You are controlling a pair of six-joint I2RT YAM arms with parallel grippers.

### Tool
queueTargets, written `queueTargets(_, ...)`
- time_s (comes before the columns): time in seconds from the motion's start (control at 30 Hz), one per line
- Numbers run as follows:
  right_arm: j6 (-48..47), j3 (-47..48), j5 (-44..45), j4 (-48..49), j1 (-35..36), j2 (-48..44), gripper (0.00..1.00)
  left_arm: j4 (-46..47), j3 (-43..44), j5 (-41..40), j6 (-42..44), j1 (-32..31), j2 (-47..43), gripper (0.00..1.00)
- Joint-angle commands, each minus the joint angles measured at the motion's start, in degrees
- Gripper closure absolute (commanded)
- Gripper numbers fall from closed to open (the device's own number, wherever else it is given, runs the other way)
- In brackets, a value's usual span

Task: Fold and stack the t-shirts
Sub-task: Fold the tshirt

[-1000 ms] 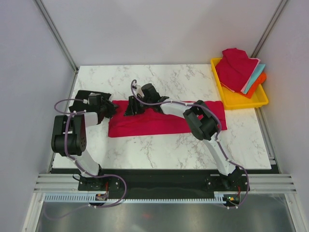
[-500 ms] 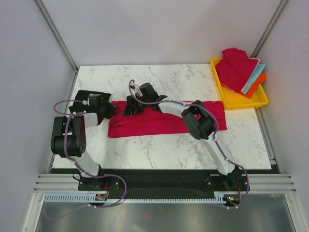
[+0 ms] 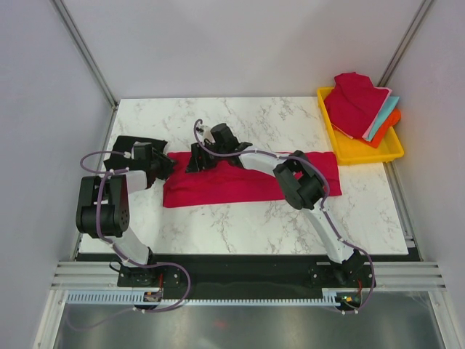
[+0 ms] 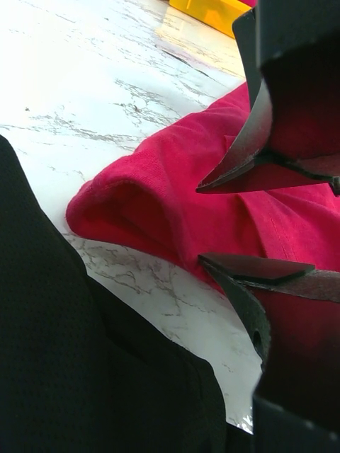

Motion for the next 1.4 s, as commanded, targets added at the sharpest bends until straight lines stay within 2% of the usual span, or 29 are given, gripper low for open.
queueTargets(0.0, -1.49, 2.64, 0.88, 2.12, -1.3, 0.47, 0.32, -1.75, -0.82, -1.77, -0.88, 0.35, -1.5, 0.53)
queueTargets(0.17, -0.62, 4.05, -0.61, 2.91, -1.3, 1.26, 0.32, -1.75, -0.82, -1.6, -1.05, 0.35, -1.67, 0.53)
queueTargets(0.37, -0.35, 4.32, -4.57, 2.39, -0.43, 2.32, 0.37, -1.75, -0.64, -1.33, -1.05, 0.35, -1.59, 0.53)
queueTargets(0.67, -1.4, 5.02, -9.76, -2.71, 2.3, 2.5, 0.4, -1.93, -0.55, -1.6, -0.79, 0.35, -2.03, 0.54)
queueTargets(0.77, -2.19, 2.39, -9.32, -2.62, 2.65, 0.39, 0.46, -2.1, -0.55, -1.68, -0.79, 0.35, -1.94, 0.54)
queueTargets(0.9, -2.46, 0.62, -8.79, -2.54, 2.65, -0.93, 0.62, -2.45, -0.38, -2.3, -0.7, 0.35, -1.59, 0.54)
queueTargets(0.97, -2.37, 0.27, -8.79, -2.62, 2.65, -1.37, 0.66, -2.72, -0.38, -2.74, -0.61, 0.44, -1.76, 0.54)
queueTargets(1.03, -2.63, -0.77, -8.36, -2.62, 2.65, -2.08, 0.66, -2.98, -0.38, -3.0, -0.44, 0.35, -2.11, 0.54)
queueTargets(1.17, -4.3, -2.89, -6.77, -2.62, 2.56, -4.97, 0.54, -4.21, -0.38, -4.58, -0.35, 0.35, -2.99, 0.54)
queueTargets(1.33, -4.39, -2.98, -7.3, -2.45, 2.56, -5.24, 0.57, -8.94, 0.15, -7.3, -1.05, 0.35, -3.96, 0.57)
queueTargets(1.37, -4.39, -2.98, -7.39, -2.53, 2.56, -5.24, 0.63, -9.92, 0.32, -9.14, -1.4, 0.35, -4.05, 0.57)
